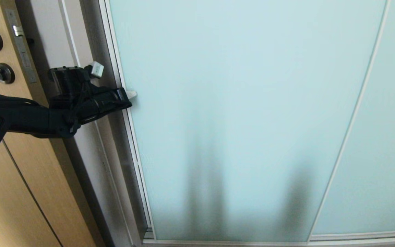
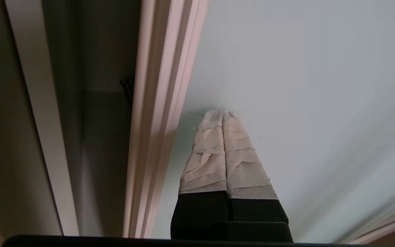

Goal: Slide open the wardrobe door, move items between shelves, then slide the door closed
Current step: Close the door

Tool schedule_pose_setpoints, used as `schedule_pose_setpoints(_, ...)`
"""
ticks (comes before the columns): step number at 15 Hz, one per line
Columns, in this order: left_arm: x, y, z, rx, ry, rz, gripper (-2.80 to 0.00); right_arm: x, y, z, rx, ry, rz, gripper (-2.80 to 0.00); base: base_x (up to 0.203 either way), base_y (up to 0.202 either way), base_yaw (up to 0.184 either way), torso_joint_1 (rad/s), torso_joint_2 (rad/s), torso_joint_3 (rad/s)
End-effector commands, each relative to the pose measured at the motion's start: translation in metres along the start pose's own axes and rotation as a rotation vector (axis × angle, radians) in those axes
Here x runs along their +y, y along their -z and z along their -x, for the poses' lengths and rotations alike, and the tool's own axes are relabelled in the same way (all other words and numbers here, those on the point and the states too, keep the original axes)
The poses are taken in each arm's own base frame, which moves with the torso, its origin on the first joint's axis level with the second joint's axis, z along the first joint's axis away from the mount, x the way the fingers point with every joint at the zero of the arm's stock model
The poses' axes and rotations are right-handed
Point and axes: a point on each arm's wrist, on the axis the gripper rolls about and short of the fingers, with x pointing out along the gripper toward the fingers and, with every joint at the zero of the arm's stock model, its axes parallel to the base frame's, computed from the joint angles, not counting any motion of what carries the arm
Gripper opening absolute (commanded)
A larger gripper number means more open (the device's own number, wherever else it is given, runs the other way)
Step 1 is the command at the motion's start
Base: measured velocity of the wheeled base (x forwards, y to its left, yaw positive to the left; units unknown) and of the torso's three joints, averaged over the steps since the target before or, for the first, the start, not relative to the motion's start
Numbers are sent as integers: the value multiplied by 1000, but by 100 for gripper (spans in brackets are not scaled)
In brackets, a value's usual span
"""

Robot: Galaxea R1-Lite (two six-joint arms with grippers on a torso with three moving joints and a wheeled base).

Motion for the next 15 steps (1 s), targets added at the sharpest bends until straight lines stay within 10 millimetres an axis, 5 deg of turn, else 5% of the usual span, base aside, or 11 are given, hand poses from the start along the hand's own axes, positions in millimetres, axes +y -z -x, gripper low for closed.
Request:
schedule_pose_setpoints(1, 3, -1, 1, -5, -8, 0, -280, 0, 0, 0, -1, -1, 0, -280, 0, 0, 0, 0, 0, 0)
schedule_pose_setpoints(11, 4, -15, 14, -38, -40, -9, -280, 0, 0, 0, -1, -1, 0, -280, 0, 0, 0, 0, 0, 0)
schedule_pose_setpoints(15, -9, -35, 36, -71, -37, -20, -280, 0, 0, 0, -1, -1, 0, -280, 0, 0, 0, 0, 0, 0)
